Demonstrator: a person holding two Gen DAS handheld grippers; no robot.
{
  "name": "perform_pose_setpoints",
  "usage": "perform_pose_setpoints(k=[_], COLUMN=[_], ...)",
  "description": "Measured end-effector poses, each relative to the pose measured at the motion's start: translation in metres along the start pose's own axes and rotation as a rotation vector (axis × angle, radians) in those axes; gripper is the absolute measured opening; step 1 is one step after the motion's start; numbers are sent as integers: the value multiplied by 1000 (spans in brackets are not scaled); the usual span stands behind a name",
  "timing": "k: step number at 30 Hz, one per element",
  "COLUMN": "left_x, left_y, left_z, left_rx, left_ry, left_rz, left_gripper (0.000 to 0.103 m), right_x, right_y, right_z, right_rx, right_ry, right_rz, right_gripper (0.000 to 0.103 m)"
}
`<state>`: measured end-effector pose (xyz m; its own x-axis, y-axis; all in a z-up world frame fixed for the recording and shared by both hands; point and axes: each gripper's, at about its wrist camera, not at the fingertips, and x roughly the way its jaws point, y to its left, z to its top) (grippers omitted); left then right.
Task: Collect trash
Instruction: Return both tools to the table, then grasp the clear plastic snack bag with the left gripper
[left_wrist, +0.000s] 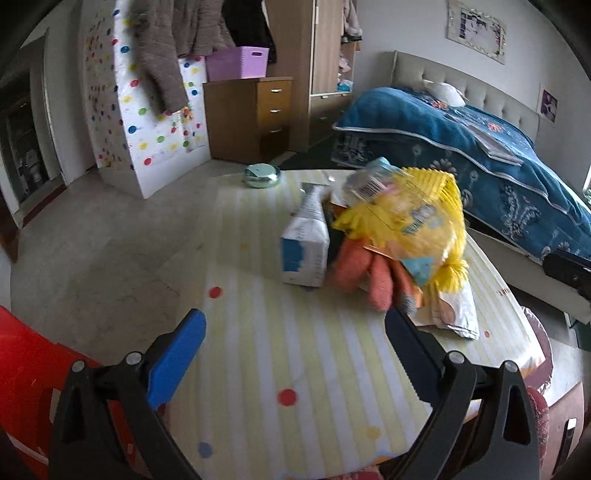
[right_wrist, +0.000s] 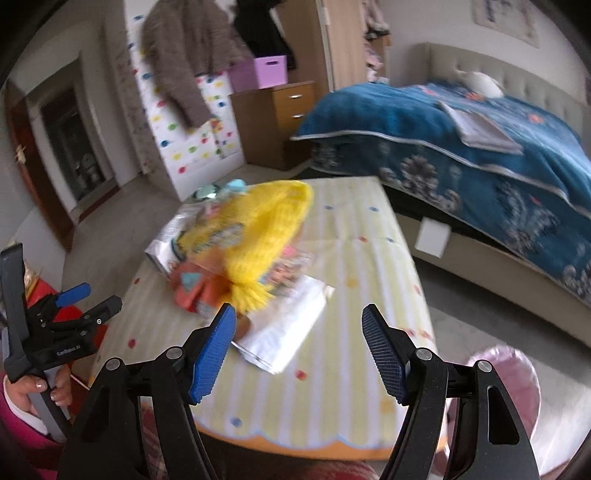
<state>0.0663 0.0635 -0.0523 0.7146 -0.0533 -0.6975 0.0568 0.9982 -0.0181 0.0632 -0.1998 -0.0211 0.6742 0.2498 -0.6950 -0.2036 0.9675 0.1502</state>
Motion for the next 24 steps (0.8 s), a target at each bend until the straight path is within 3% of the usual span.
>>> perform_pose_setpoints(k=[4, 9, 17, 24], left_x=[2, 6, 28, 60], left_y=[7, -11, -57, -88], left_z=[7, 16, 37, 55], left_rx=[-6, 6, 43, 36], left_ry=[-6, -4, 12, 56], left_rz=[7, -66, -138, -108], left_gripper=[95, 95, 93, 96], right_x=[11, 14, 12, 13], right_y=[18, 20, -14, -41], right_z=[8, 7, -1, -12], right_rx=[-40, -66, -9, 36], right_ry=[-2, -7, -4, 4], right_rz=[-14, -54, -82, -84], right_gripper=[71, 71, 71, 71])
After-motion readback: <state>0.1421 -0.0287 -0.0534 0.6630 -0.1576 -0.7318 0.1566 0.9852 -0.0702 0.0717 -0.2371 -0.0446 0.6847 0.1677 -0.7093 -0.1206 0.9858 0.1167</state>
